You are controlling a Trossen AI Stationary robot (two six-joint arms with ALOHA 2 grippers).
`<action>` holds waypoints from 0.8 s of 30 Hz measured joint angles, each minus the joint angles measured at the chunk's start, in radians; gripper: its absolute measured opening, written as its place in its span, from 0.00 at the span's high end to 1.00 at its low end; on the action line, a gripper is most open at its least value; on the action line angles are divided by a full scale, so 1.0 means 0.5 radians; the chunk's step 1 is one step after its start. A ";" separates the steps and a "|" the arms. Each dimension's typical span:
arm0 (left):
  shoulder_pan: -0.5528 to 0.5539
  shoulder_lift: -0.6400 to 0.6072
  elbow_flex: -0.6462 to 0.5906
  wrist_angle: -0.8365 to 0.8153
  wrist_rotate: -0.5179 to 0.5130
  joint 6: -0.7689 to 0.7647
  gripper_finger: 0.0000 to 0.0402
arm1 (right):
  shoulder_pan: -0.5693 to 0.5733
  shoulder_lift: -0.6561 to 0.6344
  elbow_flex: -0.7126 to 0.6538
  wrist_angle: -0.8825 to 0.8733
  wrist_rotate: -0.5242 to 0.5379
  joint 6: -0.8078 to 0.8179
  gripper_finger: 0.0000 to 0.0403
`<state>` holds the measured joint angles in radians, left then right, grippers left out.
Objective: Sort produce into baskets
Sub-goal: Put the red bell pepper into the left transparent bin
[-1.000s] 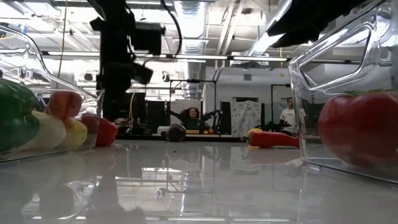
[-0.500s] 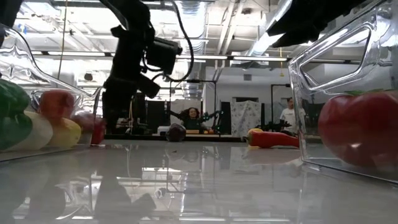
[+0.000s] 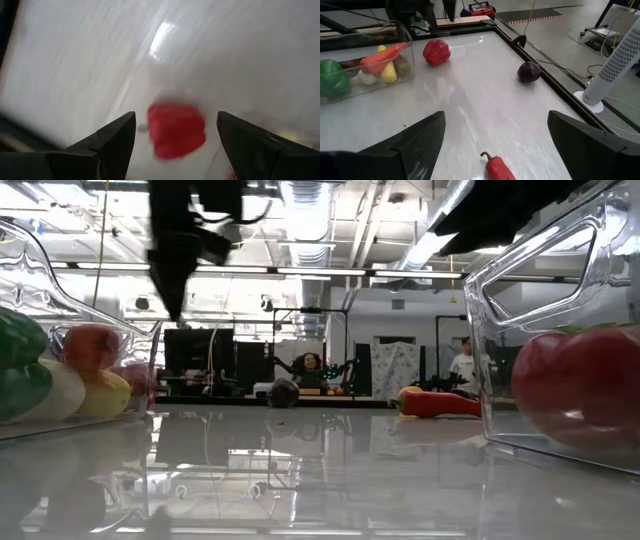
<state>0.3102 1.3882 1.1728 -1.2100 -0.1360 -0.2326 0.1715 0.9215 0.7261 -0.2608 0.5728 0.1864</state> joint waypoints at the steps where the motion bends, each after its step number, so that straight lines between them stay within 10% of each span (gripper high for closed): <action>1: 0.027 -0.067 -0.046 -0.035 0.000 -0.033 0.34 | 0.000 0.000 0.000 0.004 0.000 -0.001 0.06; 11: 0.283 -0.507 -0.477 0.037 0.040 0.193 0.34 | -0.004 0.000 0.000 0.108 0.002 -0.002 0.06; 24: 0.283 -0.322 -0.747 0.316 0.060 0.395 0.34 | -0.005 0.001 0.000 0.106 0.002 -0.008 0.06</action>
<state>0.4515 1.2271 0.7994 -1.0522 -0.1061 -0.0353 0.1688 0.9217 0.7261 -0.2079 0.5735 0.1825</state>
